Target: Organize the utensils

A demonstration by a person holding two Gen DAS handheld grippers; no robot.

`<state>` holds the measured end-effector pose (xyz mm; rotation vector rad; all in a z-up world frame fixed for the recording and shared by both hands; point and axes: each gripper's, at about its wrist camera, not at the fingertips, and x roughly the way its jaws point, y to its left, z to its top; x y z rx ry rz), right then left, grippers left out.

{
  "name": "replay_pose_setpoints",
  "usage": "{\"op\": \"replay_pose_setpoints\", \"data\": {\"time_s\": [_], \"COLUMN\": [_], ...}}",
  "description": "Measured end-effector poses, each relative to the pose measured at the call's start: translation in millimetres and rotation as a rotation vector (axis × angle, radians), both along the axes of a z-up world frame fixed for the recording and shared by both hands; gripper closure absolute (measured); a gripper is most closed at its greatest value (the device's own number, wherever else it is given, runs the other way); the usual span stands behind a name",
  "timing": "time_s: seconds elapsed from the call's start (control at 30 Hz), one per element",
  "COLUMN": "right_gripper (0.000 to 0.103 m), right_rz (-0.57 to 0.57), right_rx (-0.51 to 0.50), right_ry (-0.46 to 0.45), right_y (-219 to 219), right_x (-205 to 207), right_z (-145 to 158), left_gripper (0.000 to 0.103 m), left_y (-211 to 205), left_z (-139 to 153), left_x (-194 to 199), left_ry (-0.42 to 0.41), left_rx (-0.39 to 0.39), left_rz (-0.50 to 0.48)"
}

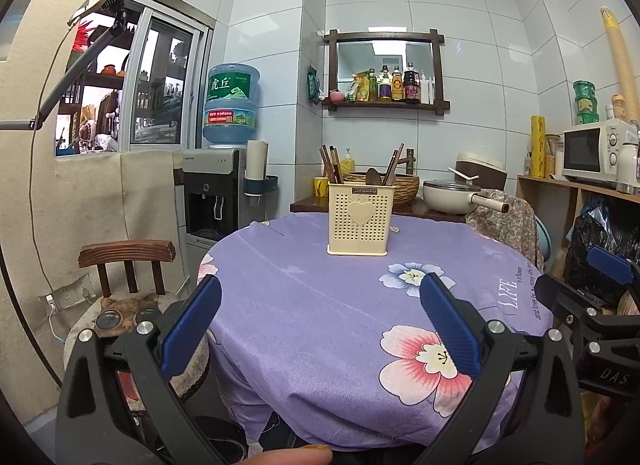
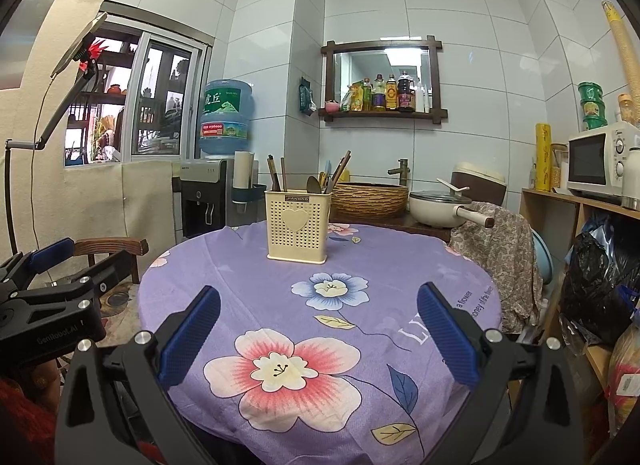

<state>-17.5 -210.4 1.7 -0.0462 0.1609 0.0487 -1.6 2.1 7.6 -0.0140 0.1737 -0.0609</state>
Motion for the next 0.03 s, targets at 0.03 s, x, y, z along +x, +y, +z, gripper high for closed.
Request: {"op": "replay_pose_setpoints", "data": {"time_s": [0.03], "right_gripper": [0.006], "right_rz": [0.0], "right_rx": [0.001], "right_ry": [0.0], "right_y": [0.0], "right_x": [0.2], "right_z": [0.3], "left_gripper": [0.005], "left_y": [0.2], "left_z": [0.0], "left_x": [0.2], "left_ry": [0.001], "left_rx": [-0.001], "left_rz": [0.0]}}
